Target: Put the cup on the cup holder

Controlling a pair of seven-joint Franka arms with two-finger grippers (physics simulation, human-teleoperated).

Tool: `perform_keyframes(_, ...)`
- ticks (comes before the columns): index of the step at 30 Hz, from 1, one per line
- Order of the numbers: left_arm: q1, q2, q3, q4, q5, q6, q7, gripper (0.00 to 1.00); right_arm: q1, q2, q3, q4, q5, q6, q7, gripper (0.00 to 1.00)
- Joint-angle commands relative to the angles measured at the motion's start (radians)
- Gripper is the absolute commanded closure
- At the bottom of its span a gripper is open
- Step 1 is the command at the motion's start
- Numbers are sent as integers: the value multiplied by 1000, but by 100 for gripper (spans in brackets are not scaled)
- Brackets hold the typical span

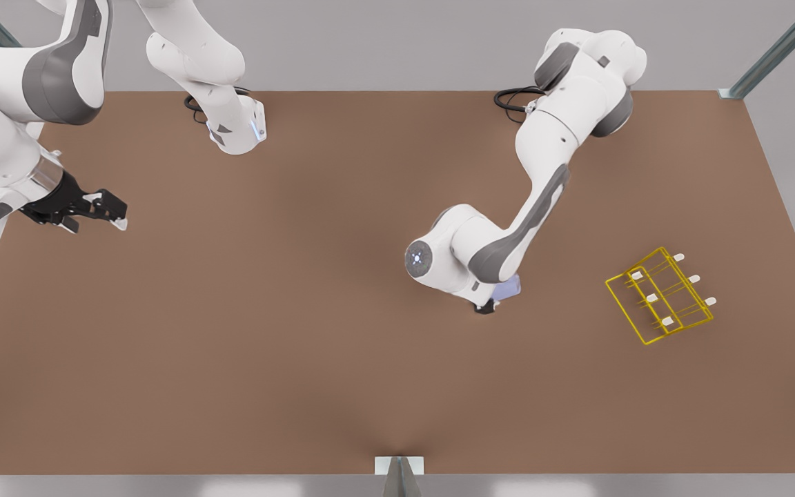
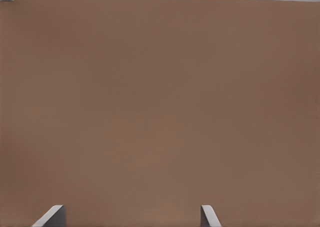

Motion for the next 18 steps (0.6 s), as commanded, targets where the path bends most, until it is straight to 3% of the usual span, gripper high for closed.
perform_keyframes(1,-7,1,37,-3,157,-439,35,23,10,0,15,-2,0,17,-17,0)
perform_keyframes(4,-55,18,198,-43,193,-477,38,23,13,1,17,-5,0,17,-17,0)
perform_keyframes(18,136,56,225,-258,497,-415,-10,23,15,12,18,-5,-11,34,-17,0)
